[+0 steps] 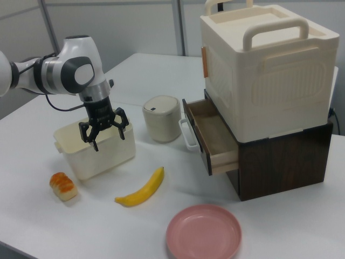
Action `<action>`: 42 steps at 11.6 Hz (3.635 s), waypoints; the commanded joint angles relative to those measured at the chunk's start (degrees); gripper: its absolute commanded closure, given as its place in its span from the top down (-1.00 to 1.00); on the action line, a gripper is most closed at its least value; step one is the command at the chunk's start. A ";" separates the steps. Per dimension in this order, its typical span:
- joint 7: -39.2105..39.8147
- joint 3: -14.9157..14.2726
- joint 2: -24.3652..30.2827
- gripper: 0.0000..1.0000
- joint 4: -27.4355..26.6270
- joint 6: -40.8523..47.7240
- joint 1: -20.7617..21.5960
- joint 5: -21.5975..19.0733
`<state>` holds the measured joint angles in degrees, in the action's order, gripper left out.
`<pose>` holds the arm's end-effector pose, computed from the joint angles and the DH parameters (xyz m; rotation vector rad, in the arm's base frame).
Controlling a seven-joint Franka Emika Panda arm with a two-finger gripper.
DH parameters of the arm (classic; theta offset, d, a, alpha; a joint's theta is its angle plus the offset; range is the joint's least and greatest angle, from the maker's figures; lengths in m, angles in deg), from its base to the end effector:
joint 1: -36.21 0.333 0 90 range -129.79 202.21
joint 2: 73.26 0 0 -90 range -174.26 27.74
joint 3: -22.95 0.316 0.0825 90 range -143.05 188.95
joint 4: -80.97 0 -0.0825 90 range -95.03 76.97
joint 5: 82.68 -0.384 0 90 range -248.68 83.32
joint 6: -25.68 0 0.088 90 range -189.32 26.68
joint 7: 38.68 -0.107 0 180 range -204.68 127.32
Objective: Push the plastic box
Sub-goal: 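Move the gripper toward the white plastic box's rim beside the banana, then lower the gripper against the outer wall of the white box, then push the white box across the table away from the banana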
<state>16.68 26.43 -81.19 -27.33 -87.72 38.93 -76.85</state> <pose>0.5863 0.0561 0.4281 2.6149 1.6335 -0.1226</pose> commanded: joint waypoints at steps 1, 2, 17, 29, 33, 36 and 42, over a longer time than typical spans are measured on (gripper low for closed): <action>0.45 -0.31 -0.42 1.00 -0.60 -1.48 1.15 1.29; 0.36 -0.31 -0.60 1.00 -0.51 -1.48 1.15 1.29; -14.93 1.79 -3.23 1.00 2.57 -2.62 3.17 1.12; -19.13 1.88 -6.57 1.00 5.46 -6.31 4.31 1.29; -21.52 1.88 -7.63 1.00 5.47 -8.25 5.72 1.47; -24.24 1.88 -9.99 1.00 9.04 -8.51 6.42 1.38; -34.53 1.88 -12.81 1.00 11.97 -8.51 7.30 2.26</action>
<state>-14.29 28.58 -92.75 -16.86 -95.45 45.21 -76.03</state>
